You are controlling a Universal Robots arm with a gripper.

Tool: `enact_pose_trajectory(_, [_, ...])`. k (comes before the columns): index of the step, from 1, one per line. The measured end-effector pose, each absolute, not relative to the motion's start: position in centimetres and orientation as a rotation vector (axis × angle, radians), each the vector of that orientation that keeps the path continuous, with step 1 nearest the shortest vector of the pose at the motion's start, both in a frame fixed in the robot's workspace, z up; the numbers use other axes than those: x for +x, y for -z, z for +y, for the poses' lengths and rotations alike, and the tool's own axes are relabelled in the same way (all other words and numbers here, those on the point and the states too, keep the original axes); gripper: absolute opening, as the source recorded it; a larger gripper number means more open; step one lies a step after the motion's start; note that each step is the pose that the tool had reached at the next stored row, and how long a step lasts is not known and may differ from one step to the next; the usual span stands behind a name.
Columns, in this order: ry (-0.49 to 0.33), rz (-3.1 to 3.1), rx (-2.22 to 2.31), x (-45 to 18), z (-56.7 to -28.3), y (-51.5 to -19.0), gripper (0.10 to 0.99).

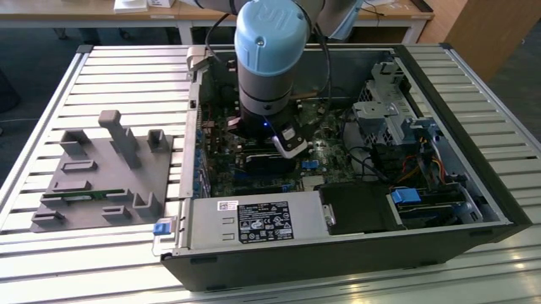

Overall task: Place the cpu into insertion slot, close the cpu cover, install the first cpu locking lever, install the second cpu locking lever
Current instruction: 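Install the second cpu locking lever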

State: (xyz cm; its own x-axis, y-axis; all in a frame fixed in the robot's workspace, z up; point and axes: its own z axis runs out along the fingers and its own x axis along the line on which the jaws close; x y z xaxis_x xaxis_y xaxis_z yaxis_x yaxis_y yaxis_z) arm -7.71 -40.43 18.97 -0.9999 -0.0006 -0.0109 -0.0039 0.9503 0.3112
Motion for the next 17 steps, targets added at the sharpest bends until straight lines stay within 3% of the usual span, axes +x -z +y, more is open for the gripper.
enact_pose_trajectory(17, [-0.521,3.087,-0.004,-8.14,-40.38,-19.04,0.106])
